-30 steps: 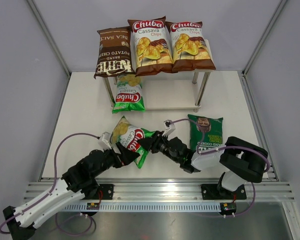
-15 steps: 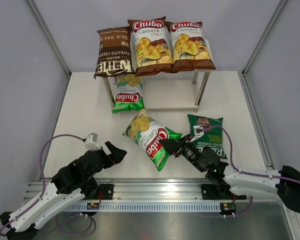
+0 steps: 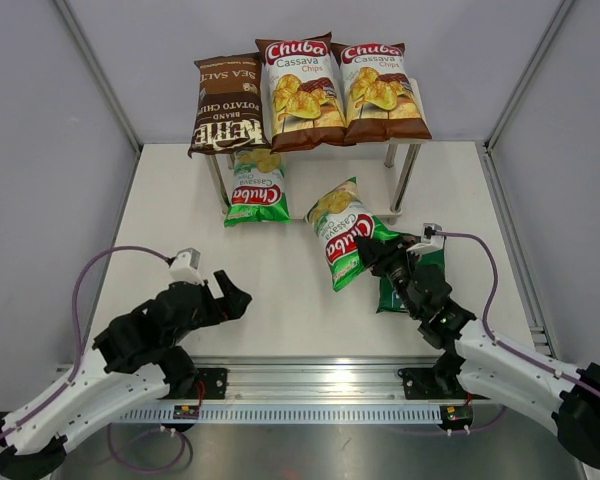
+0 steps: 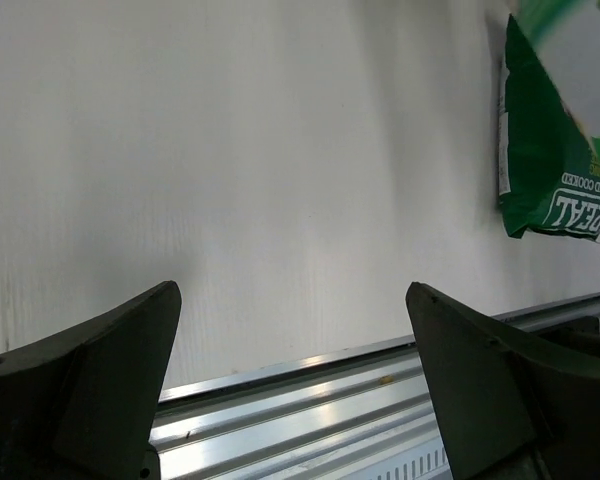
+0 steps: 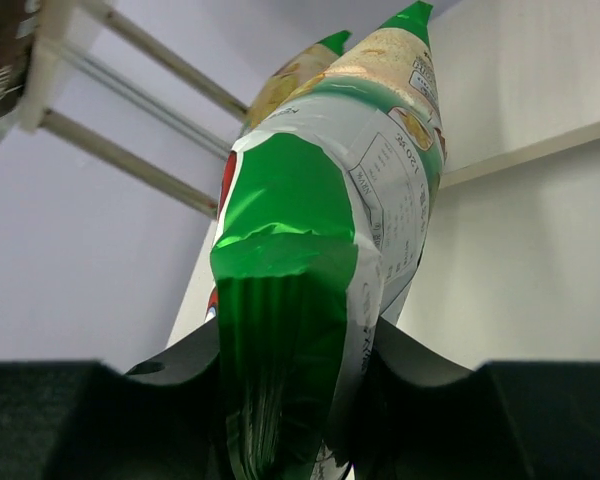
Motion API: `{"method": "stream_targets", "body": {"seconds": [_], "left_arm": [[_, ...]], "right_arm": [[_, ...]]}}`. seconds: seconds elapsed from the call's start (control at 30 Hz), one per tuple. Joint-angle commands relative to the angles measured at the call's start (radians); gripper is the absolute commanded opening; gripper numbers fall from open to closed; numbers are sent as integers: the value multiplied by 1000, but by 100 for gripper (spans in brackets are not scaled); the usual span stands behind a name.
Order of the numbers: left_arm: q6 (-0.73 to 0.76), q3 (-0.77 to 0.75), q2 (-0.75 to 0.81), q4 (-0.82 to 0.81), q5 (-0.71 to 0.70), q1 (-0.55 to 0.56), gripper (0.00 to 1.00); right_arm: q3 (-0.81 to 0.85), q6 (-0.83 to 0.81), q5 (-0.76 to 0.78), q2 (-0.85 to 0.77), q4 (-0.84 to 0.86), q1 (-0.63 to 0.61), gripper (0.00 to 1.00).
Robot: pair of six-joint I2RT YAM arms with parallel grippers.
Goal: Place and organize the chips bags onto the shelf
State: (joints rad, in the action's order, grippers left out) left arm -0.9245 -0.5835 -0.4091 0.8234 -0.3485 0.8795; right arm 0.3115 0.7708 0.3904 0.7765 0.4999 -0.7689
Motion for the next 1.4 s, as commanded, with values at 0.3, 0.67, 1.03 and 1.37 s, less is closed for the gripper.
{"method": "stream_targets", "body": {"seconds": [0.3, 0.67, 1.03, 1.37], "left_arm": [[444, -338, -117, 71, 121, 1, 99], [535, -350, 52, 45, -188, 1, 99], [555, -269, 153, -14, -403, 1, 99], [541, -257, 151, -4, -382, 1, 99]], "right_arm": [[222, 1, -41, 348, 304, 169, 24], [291, 119, 54, 780, 615, 197, 31], [363, 329, 258, 952, 466, 91, 72], [469, 515, 462, 989, 223, 26, 50]]}}
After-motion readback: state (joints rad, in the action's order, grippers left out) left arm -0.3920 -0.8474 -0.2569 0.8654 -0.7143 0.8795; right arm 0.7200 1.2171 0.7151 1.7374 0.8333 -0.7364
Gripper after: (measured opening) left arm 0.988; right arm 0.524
